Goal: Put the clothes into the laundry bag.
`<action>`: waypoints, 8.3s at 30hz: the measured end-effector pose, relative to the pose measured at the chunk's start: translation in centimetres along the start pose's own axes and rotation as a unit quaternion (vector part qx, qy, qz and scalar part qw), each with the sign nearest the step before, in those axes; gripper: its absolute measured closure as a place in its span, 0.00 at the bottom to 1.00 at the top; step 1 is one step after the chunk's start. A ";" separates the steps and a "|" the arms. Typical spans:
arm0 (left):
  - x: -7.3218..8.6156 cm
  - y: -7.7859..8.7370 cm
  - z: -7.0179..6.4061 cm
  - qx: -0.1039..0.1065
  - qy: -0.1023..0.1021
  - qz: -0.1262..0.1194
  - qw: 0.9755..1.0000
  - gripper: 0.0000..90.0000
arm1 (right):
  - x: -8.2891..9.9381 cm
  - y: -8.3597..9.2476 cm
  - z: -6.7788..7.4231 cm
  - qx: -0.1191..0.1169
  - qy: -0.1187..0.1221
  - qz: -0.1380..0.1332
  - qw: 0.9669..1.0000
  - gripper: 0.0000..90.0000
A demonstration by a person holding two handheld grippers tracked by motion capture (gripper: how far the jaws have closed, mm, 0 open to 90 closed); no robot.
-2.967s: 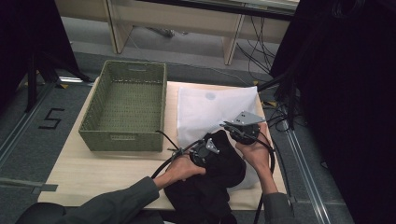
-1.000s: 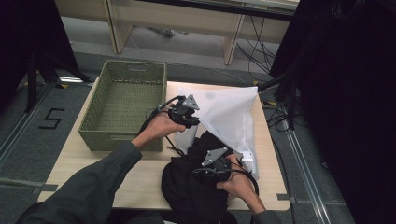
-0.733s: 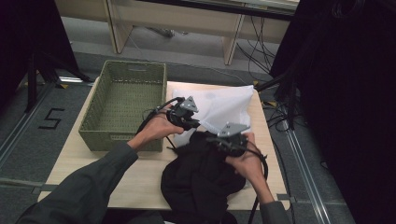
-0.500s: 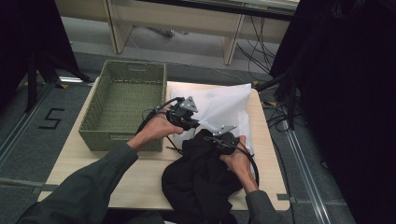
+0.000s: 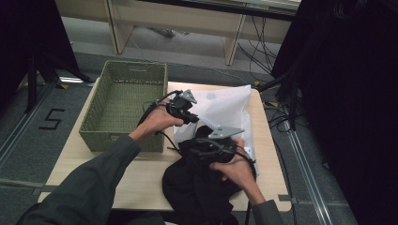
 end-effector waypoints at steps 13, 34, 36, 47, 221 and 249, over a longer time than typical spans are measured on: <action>-0.2 0.6 -0.7 0.012 0.000 -0.013 1.000 0.99 | 0.9 -1.5 -2.0 0.055 0.037 0.101 0.993 0.93; -0.5 0.1 -1.0 0.016 0.006 -0.013 1.000 0.99 | 1.9 4.4 -6.1 0.106 -0.055 -0.011 0.993 0.58; -0.4 -0.1 -0.9 0.018 0.004 -0.012 1.000 0.99 | 1.4 4.9 -4.9 0.094 -0.053 -0.024 0.994 0.55; -0.4 -0.2 -0.9 0.015 0.009 -0.008 1.000 0.99 | 4.2 -5.3 2.5 0.023 0.021 0.096 0.995 0.44; 13.4 -4.0 -10.0 -0.024 -0.001 0.033 0.999 0.99 | 9.4 -0.7 -4.9 0.091 -0.128 0.094 0.983 0.44; 14.5 -1.8 -11.3 0.006 -0.040 0.053 0.998 0.99 | 4.2 -3.6 -13.6 0.164 -0.092 0.062 0.980 0.92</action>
Point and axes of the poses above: each handheld gripper's, and its own axes: y roughly backward along the jaws, x roughly out of its underside, z roughly to its left, the point moved 4 cm from there along -y, roughly forward along the jaws, and after that the axes turned 14 degrees about -x, right-handed, at the moved point
